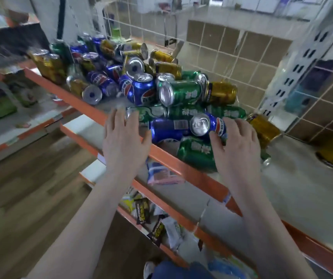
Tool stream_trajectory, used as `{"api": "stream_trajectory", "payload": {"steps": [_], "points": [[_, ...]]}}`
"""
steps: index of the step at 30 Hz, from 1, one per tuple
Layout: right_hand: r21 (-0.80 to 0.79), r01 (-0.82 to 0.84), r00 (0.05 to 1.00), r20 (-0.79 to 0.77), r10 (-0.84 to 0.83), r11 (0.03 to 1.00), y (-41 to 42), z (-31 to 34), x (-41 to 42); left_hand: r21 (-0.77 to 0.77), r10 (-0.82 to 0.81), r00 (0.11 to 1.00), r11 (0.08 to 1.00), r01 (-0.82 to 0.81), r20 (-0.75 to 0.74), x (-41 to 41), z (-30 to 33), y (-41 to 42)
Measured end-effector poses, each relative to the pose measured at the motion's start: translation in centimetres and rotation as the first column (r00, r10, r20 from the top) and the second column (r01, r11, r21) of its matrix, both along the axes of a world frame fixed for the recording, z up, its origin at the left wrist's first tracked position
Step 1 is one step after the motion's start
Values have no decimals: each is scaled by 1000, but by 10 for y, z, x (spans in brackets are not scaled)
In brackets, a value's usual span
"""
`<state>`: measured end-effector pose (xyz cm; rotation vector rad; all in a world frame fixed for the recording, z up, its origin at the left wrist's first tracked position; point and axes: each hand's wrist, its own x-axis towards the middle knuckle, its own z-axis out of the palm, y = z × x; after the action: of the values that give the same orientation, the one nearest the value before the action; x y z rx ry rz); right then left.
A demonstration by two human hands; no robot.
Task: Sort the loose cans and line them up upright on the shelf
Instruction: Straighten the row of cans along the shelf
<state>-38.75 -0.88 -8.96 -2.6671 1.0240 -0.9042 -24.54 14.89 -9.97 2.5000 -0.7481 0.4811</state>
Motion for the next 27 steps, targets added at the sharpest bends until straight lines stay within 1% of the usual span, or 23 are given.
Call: {"api": "stream_trajectory", "payload": {"steps": [4,8,12,16,20,24,27], "points": [[20,30,998,-51,-29,999,5,12,39,-24,-48,999,999,47,-24,51,14,-12],[43,95,993,-72,-91,995,16,16,53,-35,-226,974,974,225,-8,85,20,-32],[87,242,967,-109,-232,966,33,16,63,-19,-414,910,910,414,15,104,27,-53],[107,408,913,-68,-403,907,54,13,63,-12,-575,818,818,575,2,113,28,-62],[146,523,852,-94,-514,840,70,7,56,-49,-647,762,761,647,24,118,25,-59],[173,552,833,-92,-545,815,86,-1,51,-79,-693,720,717,693,29,119,17,-57],[161,583,812,-130,-568,796,91,-9,48,-69,-709,705,702,709,23,120,14,-55]]}}
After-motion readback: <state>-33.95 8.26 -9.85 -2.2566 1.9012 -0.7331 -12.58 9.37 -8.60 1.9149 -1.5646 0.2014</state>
